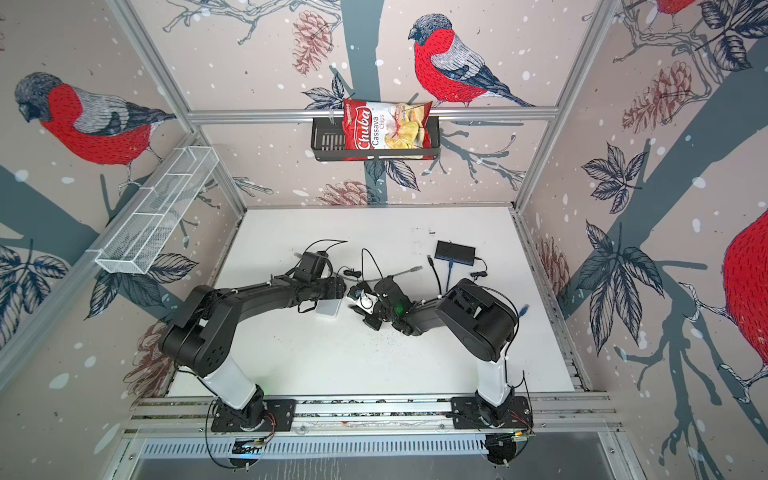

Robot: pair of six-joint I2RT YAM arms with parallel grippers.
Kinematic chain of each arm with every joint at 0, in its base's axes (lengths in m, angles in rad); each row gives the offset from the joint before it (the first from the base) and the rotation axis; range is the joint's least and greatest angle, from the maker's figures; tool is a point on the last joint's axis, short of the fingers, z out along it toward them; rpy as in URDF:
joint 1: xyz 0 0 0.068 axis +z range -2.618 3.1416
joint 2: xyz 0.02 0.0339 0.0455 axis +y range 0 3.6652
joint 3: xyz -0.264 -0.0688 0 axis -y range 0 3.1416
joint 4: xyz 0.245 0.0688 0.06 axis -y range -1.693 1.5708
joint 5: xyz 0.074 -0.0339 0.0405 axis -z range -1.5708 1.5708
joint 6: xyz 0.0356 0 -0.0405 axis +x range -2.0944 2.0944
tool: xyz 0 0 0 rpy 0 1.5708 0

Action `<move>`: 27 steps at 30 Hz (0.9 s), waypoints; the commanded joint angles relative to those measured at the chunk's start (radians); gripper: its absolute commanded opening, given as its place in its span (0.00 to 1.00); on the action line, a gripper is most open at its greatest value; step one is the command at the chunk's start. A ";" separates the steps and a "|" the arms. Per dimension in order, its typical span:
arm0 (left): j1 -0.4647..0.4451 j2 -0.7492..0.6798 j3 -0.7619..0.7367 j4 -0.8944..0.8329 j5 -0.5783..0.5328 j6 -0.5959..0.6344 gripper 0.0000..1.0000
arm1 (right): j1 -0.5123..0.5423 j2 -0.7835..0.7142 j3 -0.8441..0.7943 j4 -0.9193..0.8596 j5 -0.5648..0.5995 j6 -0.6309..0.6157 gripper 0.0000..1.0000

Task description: Insert the plug into the switch port

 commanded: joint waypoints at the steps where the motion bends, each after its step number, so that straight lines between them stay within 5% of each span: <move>1: -0.005 -0.017 -0.015 0.040 0.067 0.013 0.81 | 0.002 0.011 -0.002 0.085 0.020 0.036 0.08; 11: -0.025 -0.042 -0.030 0.025 0.088 0.029 0.81 | 0.003 0.041 -0.021 0.180 0.029 0.063 0.08; 17: -0.026 -0.109 -0.034 0.014 0.010 0.021 0.84 | 0.007 0.044 -0.032 0.191 0.004 0.052 0.08; 22: -0.026 -0.151 -0.030 0.008 -0.043 0.012 0.97 | 0.013 0.044 -0.033 0.187 -0.007 0.041 0.08; 27: -0.025 -0.172 -0.029 -0.044 -0.145 -0.035 0.96 | 0.019 0.035 -0.034 0.170 -0.007 0.030 0.08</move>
